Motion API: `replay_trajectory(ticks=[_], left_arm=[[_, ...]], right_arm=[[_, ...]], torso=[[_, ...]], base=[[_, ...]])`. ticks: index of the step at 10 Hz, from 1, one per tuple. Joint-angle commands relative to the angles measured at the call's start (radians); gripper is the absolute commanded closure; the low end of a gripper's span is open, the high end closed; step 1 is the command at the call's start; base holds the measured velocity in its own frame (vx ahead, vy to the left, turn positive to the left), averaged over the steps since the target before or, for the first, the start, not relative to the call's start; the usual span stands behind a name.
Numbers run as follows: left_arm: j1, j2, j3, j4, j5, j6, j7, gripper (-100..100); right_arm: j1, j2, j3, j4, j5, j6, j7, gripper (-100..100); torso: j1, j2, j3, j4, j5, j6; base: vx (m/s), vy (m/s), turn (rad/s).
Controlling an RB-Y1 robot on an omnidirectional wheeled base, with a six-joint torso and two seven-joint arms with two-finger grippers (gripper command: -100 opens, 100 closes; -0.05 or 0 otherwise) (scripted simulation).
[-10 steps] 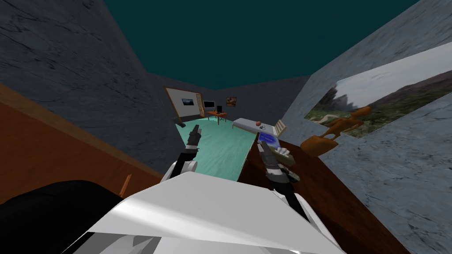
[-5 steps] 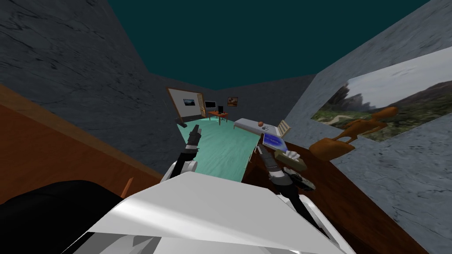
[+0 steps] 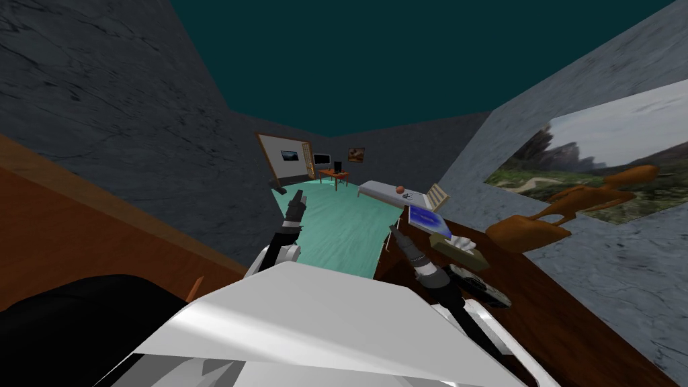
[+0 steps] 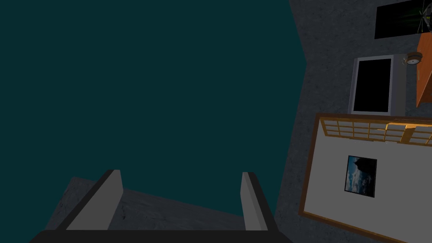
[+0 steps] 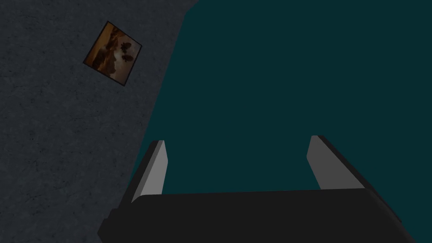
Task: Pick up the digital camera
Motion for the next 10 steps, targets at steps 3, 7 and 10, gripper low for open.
replay_trajectory(ticks=[3,7,10], left_arm=[[0.000,0.000,0.000,0.000,0.000,0.000,0.000,0],[0.000,0.000,0.000,0.000,0.000,0.000,0.000,0],[0.000,0.000,0.000,0.000,0.000,0.000,0.000,0]], right_arm=[[0.003,-0.094,-0.010,0.026,0.034,-0.012,0.009,-100],[0.023,-0.222,-0.026,0.067,0.100,-0.036,0.030,-100],[0.034,-0.302,-0.034,0.089,0.134,-0.048,0.040,-100]], torso=[[-0.001,0.000,0.000,0.000,0.000,0.000],[-0.001,0.000,0.000,0.000,0.000,0.000],[-0.004,0.001,0.001,0.000,-0.001,0.000]], base=[[0.035,0.075,0.015],[0.045,0.083,0.021],[0.026,0.053,0.013]])
